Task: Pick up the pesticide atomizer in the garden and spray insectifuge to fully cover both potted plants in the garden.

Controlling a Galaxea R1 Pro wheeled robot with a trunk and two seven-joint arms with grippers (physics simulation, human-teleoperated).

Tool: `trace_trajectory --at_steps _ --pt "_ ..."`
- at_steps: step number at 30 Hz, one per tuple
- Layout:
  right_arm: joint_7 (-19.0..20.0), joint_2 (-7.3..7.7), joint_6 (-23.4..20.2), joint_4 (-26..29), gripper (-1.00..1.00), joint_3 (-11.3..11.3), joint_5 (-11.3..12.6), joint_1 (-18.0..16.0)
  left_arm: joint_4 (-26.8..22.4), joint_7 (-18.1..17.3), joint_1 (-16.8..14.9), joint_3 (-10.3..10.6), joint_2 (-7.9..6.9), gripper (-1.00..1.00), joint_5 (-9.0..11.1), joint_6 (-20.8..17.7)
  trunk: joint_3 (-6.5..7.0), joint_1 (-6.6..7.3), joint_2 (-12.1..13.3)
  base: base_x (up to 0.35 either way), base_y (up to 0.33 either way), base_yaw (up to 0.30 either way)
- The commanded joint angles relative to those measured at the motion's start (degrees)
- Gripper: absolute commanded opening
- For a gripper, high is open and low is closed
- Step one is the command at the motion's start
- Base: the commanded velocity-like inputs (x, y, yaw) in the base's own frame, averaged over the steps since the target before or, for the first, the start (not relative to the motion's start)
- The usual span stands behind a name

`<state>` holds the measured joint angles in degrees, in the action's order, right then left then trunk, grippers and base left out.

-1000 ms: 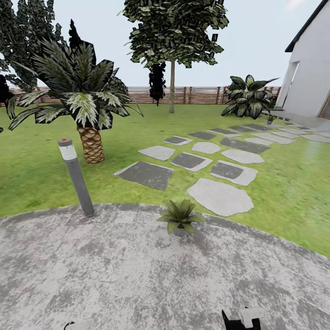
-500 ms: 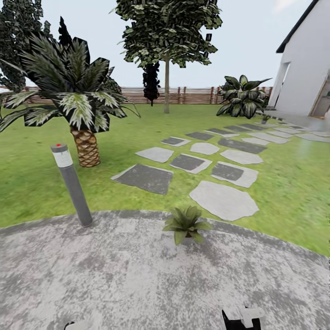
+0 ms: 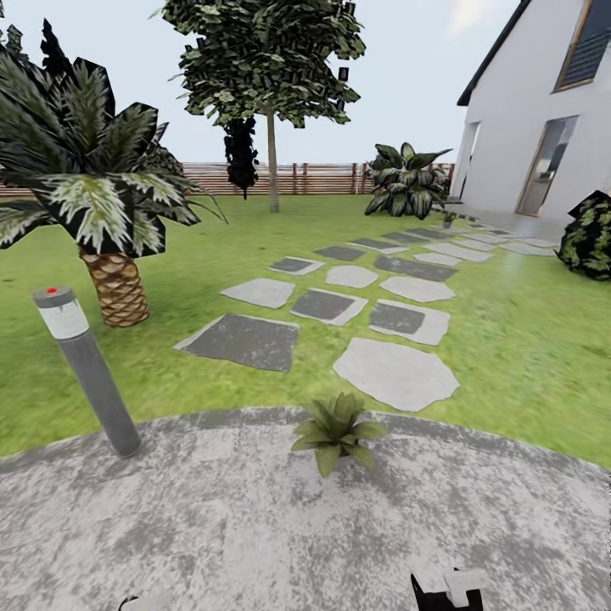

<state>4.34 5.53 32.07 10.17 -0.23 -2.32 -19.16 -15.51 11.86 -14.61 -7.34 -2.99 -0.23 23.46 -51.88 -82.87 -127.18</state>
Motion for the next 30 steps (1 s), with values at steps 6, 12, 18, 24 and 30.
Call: trace_trajectory --at_steps 6,12,18,24,30 --pt "0.14 0.01 0.19 -0.06 1.0 -0.12 -0.17 -0.08 0.04 0.09 -0.02 -0.04 0.0 -1.0 -0.03 0.18 0.22 -0.02 -0.02 0.243 0.232 -0.266" --pt "0.07 0.01 0.19 -0.06 1.0 -0.12 -0.02 -0.08 0.04 0.09 -0.02 -0.04 0.0 -1.0 -0.03 0.18 0.5 -0.02 -0.02 0.24 0.233 -0.267" --pt "-0.09 0.01 0.07 0.04 1.0 -0.29 0.04 -0.07 0.04 0.09 -0.06 -0.04 0.0 -1.0 -0.03 0.18 0.82 -0.02 -0.02 0.222 0.245 -0.266" --pt "-0.11 0.01 0.08 0.03 1.0 -0.3 0.03 -0.05 0.04 0.09 -0.04 -0.04 0.0 -1.0 -0.03 0.18 1.07 -0.02 -0.02 0.191 0.251 -0.27" --pt "-0.05 0.01 0.0 0.03 1.0 -0.27 -0.04 -0.05 0.04 0.09 -0.05 -0.04 0.02 -1.0 -0.03 0.18 1.27 -0.02 -0.02 0.187 0.252 -0.28"
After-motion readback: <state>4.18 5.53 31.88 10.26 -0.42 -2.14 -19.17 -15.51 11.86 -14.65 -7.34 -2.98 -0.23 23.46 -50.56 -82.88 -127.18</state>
